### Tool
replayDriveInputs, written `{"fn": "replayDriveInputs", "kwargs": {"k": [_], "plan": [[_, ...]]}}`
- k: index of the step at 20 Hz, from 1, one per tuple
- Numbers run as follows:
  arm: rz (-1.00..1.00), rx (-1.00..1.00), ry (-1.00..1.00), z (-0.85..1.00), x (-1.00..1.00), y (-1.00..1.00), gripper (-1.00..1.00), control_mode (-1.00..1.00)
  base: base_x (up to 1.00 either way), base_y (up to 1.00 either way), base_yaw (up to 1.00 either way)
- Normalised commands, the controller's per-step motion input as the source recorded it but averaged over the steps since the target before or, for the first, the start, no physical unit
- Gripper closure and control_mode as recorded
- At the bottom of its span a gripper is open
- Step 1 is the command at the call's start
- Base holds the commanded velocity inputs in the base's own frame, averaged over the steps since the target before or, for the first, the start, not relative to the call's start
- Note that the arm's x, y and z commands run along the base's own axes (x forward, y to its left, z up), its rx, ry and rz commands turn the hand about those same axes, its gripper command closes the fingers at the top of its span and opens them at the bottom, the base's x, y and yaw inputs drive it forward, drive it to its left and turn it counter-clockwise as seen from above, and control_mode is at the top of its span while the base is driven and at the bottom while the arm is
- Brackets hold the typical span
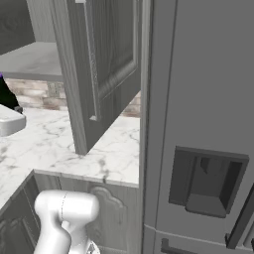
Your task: Open the cabinet directly in front. Then move the beer and the mug to the dining counter with the jar on it.
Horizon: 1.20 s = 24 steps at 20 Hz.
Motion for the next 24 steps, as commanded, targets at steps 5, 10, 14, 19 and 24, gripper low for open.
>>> {"fn": "replayDriveInputs", "kwargs": {"k": [5,10,14,19,24], "plan": [[0.00,0.00,0.00,0.00,0.00,0.00,1.00,1.00,-0.96,-0.01,-0.23],[0.00,0.00,0.00,0.00,0.00,0.00,1.00,1.00,-0.75,-0.24,-0.64],[0.00,0.00,0.00,0.00,0.00,0.00,1.00,1.00,-0.18,-0.06,-0.91],[0.00,0.00,0.00,0.00,0.00,0.00,1.00,1.00,0.00,-0.04,-0.99],[0.00,0.00,0.00,0.00,0.00,0.00,1.00,1.00,0.00,-0.02,-0.99]]}}
